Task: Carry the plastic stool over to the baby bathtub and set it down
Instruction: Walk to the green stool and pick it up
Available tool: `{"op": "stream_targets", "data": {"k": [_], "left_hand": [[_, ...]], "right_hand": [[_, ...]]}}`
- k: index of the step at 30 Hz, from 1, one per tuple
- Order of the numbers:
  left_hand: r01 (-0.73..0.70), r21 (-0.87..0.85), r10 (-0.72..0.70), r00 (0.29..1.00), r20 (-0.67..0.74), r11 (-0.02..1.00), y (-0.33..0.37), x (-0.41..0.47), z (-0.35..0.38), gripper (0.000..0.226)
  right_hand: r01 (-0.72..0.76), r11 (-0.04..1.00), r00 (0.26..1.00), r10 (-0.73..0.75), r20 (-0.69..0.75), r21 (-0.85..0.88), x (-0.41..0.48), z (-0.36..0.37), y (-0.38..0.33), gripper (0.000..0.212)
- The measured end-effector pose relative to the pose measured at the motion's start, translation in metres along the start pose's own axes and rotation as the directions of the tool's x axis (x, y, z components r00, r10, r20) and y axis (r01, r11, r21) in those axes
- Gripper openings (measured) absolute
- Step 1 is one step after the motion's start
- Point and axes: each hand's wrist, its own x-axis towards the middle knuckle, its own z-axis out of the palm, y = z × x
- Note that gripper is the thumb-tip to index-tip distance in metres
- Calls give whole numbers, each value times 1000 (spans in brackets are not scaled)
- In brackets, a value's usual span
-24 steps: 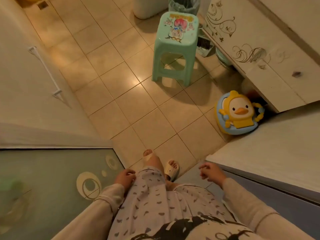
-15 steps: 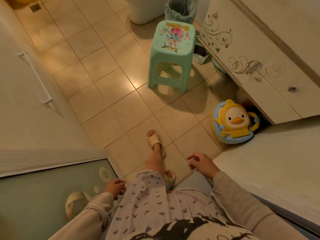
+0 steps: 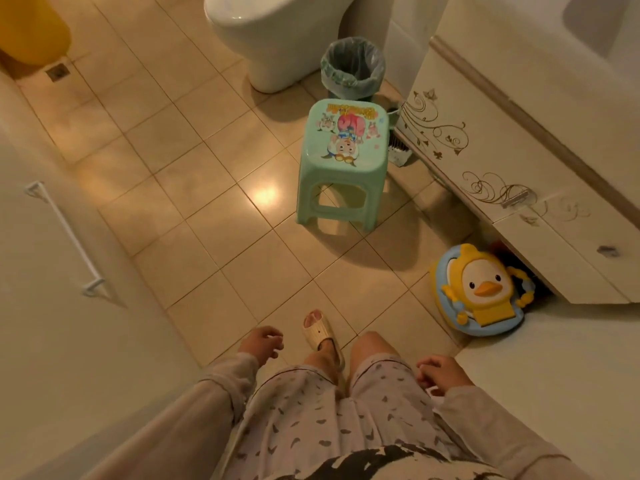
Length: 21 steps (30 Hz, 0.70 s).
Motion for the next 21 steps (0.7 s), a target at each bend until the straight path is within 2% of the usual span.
{"op": "stream_targets", "data": {"k": [5, 9, 15, 18, 21], "left_hand": [[-100, -1, 100, 995, 27, 995, 73, 13, -26, 31], [-100, -30, 100, 995, 26, 995, 101, 21, -36, 30], [22, -83, -22, 1000, 2, 996, 114, 42, -41, 28], [109, -116, -110, 994, -1, 987, 122, 51, -43, 21], [155, -129, -158, 987, -16, 980, 139, 62, -50, 14]], "right_hand": [[-33, 999, 999, 33, -39, -1, 10, -21, -28, 9], [-36, 998, 998, 38, -52, 42, 21, -35, -66, 8], [10, 1000, 1000, -10, -17, -17, 49, -53, -145, 10], [85, 993, 996, -85, -2, -81, 62, -67, -190, 18], [176, 982, 984, -173, 43, -63, 69, -83, -239, 21]]}}
